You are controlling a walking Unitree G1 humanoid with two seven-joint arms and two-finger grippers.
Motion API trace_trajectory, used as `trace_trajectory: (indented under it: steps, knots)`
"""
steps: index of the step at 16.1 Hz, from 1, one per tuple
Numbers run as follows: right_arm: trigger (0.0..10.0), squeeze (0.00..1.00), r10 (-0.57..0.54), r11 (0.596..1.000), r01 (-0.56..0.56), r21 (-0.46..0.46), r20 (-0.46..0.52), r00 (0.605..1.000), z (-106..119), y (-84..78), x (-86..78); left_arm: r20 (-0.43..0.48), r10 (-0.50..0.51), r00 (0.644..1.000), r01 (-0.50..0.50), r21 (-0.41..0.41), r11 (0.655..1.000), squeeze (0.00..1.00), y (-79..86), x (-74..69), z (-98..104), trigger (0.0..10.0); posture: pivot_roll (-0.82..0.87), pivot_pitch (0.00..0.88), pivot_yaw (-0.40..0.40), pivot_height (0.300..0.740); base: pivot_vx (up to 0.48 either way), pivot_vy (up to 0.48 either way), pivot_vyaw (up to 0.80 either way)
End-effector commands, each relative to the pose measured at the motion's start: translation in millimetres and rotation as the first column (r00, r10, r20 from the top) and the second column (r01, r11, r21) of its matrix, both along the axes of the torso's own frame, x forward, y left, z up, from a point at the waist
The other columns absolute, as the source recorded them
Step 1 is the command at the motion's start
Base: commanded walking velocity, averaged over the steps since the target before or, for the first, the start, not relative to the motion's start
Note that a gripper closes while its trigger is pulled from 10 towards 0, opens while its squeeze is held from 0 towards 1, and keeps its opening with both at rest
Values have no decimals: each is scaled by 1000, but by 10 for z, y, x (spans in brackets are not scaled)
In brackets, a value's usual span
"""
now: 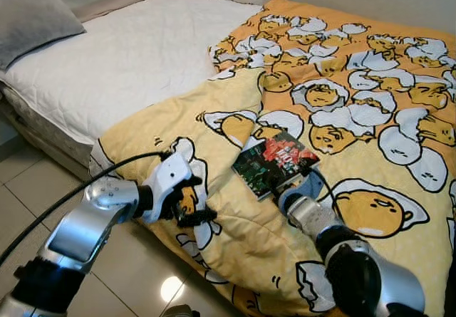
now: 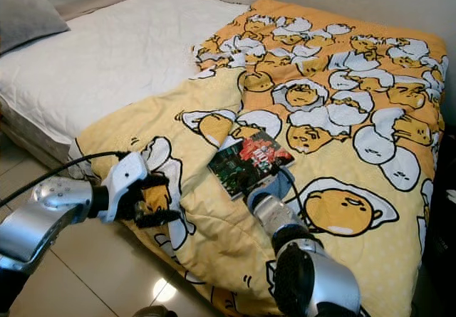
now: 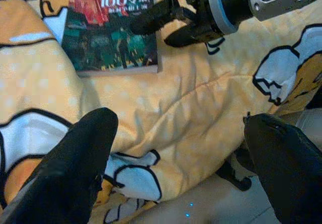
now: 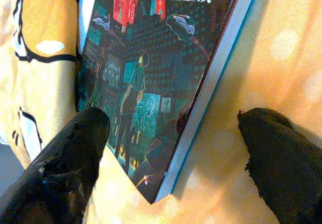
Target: Clean up the room
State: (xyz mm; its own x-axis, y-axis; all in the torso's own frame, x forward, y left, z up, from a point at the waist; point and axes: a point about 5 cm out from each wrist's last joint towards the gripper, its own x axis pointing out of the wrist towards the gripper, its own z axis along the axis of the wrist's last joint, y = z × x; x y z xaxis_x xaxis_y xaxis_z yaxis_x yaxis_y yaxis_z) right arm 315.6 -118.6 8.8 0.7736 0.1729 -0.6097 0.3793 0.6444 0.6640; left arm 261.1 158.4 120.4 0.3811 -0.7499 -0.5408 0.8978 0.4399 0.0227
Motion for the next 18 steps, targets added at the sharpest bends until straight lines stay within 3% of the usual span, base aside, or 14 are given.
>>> trace_trajectory:
  steps: [1,5,9,13,16,18]
  knots:
    - [10000,0,-25,998,27,50,-38,999,-85,45,-83,2,7,1000,-7,8,1000,796,34,-24,28,10000,190,0,36,740,0,0,0]
    - [10000,0,-116,959,69,276,158,981,185,92,130,-11,41,999,-41,17,999,796,98,-126,8,10000,203,0,37,740,0,0,0]
    - [10000,0,-91,955,13,296,252,963,346,76,243,-32,70,997,-69,21,997,796,175,-211,-24,10000,193,0,36,740,0,0,0]
    - [10000,0,-106,965,57,256,182,977,254,61,191,-49,98,994,-97,25,995,796,213,-284,-47,10000,218,0,42,740,0,0,0]
    - [10000,0,-46,988,38,147,53,998,49,171,26,-44,135,990,-133,46,990,796,301,-365,-29,10000,257,0,65,740,0,0,0]
    - [10000,0,-43,989,40,141,25,999,-3,210,-25,-45,137,990,-135,54,989,796,315,-404,-19,10000,266,0,67,740,0,0,0]
